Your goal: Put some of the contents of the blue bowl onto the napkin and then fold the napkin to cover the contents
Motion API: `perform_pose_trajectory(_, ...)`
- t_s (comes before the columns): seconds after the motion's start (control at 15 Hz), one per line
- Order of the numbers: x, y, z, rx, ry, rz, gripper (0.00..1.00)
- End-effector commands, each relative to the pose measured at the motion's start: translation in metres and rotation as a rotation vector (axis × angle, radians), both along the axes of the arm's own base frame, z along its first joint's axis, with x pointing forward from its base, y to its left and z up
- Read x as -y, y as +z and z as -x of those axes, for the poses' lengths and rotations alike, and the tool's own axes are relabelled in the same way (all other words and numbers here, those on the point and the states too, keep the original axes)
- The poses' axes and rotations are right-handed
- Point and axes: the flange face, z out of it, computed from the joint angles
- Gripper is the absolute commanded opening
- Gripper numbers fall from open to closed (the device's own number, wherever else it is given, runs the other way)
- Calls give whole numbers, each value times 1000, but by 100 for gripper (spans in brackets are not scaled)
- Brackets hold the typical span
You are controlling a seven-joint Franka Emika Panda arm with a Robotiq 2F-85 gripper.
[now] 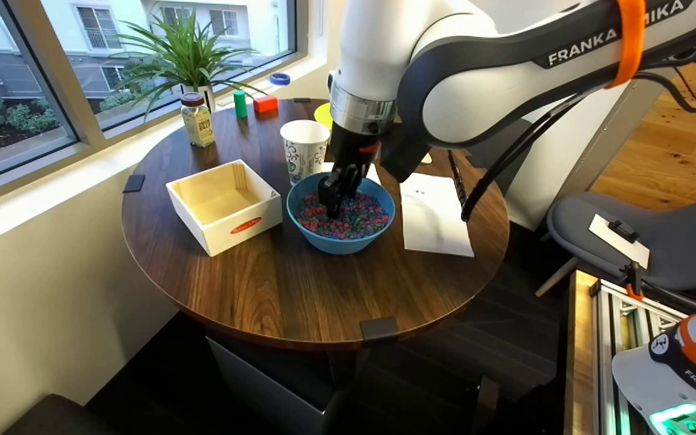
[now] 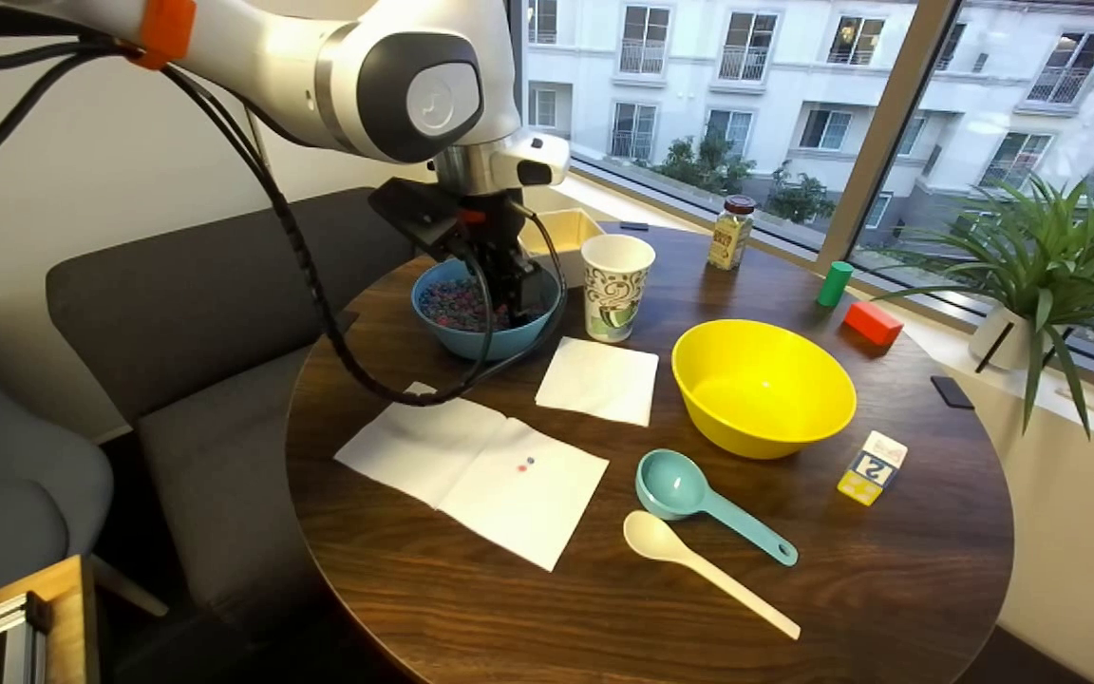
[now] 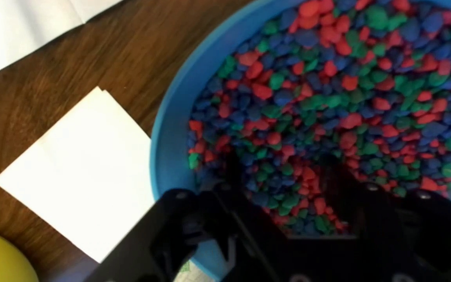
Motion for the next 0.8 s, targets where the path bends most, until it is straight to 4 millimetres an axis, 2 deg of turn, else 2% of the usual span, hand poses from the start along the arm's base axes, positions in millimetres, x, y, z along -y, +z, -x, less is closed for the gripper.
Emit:
perform_pose_trajectory(0.0, -3, -2, -5, -12, 11, 3, 23)
perform_pose_trajectory(0.13, -2, -3, -5, -10, 8, 11, 7)
perform_pose_trajectory(0.27, -2, -3, -5, -11, 9, 12, 0)
perform_pose_trajectory(0.4, -1, 0, -4, -9, -12, 22, 3)
perform_pose_trajectory(0.73, -7, 16, 1, 10, -12, 18, 3)
